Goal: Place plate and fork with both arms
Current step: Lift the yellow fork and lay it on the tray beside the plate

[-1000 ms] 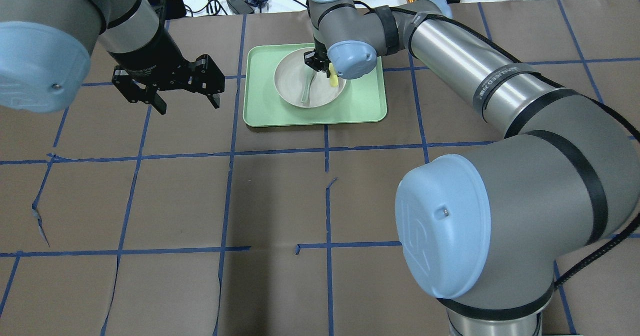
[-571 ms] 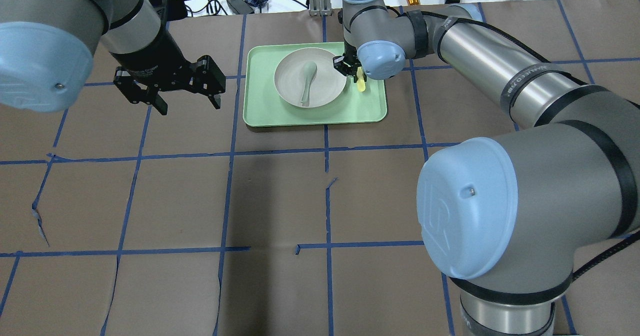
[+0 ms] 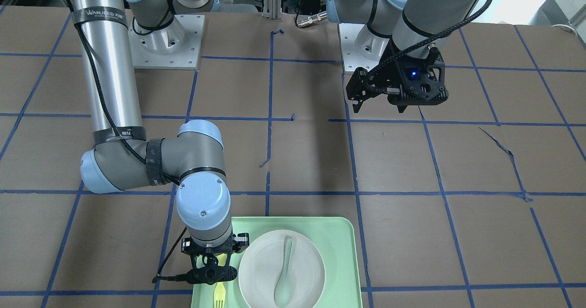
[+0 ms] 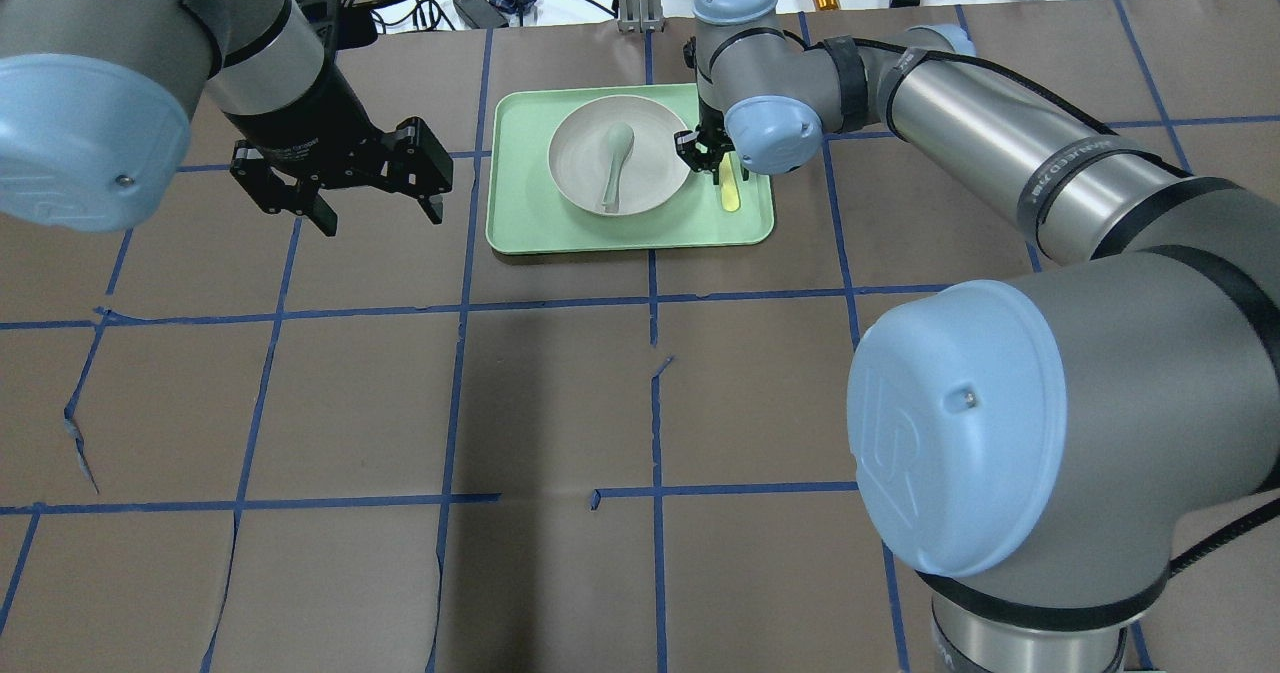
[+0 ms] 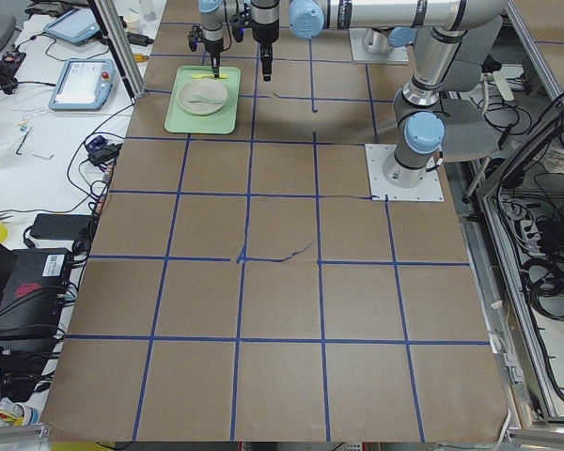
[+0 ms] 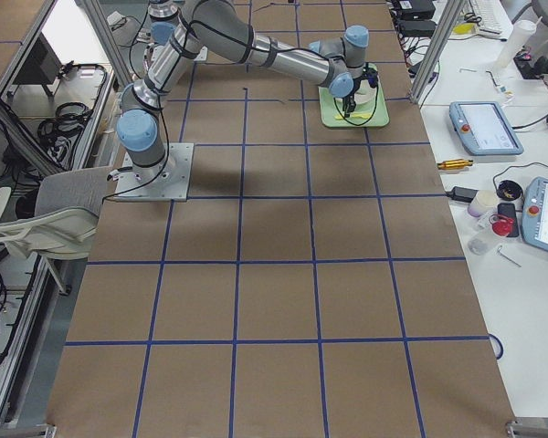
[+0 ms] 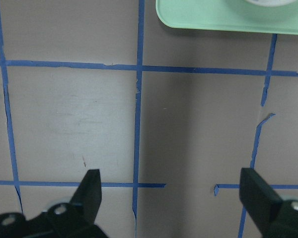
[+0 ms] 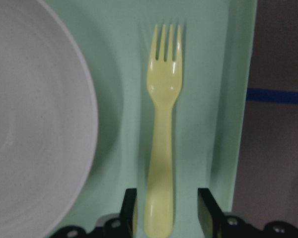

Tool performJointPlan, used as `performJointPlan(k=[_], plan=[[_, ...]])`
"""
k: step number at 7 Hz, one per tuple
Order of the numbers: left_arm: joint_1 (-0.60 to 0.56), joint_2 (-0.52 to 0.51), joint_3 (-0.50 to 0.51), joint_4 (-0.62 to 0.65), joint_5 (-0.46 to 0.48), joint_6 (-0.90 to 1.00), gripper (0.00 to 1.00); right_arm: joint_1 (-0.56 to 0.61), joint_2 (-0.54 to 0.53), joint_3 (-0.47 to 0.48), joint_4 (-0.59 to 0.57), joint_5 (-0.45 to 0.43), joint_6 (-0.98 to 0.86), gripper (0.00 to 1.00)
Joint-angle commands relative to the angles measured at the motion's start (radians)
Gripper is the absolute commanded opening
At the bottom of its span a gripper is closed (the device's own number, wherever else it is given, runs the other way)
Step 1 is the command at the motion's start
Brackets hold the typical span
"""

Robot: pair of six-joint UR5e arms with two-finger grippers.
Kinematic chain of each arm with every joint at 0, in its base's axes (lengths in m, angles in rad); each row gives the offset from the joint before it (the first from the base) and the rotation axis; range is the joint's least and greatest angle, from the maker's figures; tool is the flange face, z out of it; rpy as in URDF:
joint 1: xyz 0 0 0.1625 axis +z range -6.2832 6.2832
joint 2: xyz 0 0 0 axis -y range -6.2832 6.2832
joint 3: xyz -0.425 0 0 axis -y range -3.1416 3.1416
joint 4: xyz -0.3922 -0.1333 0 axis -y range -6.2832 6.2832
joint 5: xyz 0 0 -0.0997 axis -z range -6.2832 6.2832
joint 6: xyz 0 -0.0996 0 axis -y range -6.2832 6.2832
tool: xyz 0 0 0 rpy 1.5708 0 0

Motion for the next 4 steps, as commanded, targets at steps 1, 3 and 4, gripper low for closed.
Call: performJointPlan(k=[1,3,4], plan=[[0.000,0.000,0.000,-0.001,-0.002,-0.001,1.00,-0.053,-0.237,0.092,0.206,0.005,-0.027,1.00],[0.000,0.000,0.000,-0.001,-0.003,-0.001,1.00,-0.087,-0.465,0.169,0.282,0.006,-0.081,1.00],[0.000,0.002,0.000,-0.001,-0.003,-0.001,1.00,-0.090,-0.547,0.212,0.320,0.008,-0.080,1.00]])
